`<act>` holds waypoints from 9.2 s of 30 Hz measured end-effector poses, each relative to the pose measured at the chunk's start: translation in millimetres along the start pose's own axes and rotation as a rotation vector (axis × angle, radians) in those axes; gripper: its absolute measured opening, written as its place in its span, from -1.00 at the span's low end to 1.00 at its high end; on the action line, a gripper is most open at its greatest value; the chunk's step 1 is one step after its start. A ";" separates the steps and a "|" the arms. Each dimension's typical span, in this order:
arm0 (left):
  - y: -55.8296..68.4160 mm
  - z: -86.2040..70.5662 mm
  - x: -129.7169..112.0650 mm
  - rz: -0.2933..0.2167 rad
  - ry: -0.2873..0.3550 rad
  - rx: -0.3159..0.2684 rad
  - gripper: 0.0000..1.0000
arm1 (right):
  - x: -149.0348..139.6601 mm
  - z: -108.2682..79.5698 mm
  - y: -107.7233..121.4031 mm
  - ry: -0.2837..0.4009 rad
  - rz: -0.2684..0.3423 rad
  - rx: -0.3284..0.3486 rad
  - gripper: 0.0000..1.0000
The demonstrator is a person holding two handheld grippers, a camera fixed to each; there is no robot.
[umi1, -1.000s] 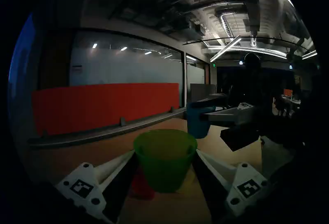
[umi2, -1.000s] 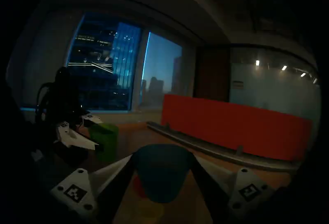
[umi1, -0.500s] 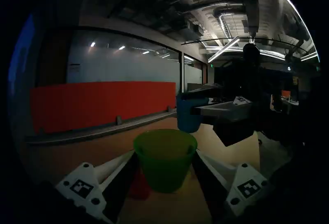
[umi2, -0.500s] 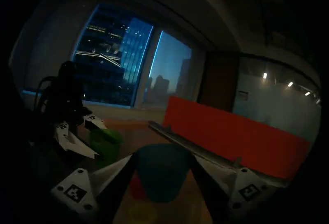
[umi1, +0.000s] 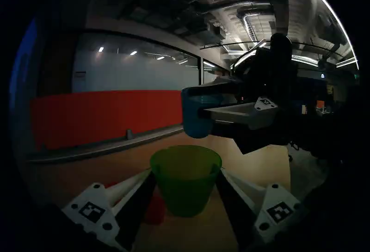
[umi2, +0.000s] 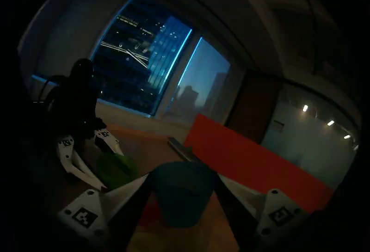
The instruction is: Pour water
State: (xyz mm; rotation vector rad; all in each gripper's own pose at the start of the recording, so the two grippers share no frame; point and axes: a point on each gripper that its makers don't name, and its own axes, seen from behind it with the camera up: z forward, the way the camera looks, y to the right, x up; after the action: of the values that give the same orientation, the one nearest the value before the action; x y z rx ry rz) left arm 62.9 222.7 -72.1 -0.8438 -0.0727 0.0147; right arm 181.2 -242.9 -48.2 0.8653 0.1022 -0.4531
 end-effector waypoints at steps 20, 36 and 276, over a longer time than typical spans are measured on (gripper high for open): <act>-1.0 13.0 3.5 0.019 0.005 -0.007 0.69 | 23.2 25.9 7.9 -0.006 -0.268 0.017 0.86; -13.7 24.4 8.4 0.013 0.012 -0.002 0.70 | 30.5 50.1 16.6 -0.024 -0.447 0.028 0.86; -100.5 -22.8 -45.0 0.072 -0.199 0.180 0.67 | -62.8 8.4 71.2 -0.136 0.319 -0.061 0.94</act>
State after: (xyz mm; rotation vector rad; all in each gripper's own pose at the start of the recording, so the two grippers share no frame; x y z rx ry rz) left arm 18.0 137.0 -14.8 -0.6626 -0.2246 0.1705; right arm 154.1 -187.8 24.6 0.7721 -0.1457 -0.2074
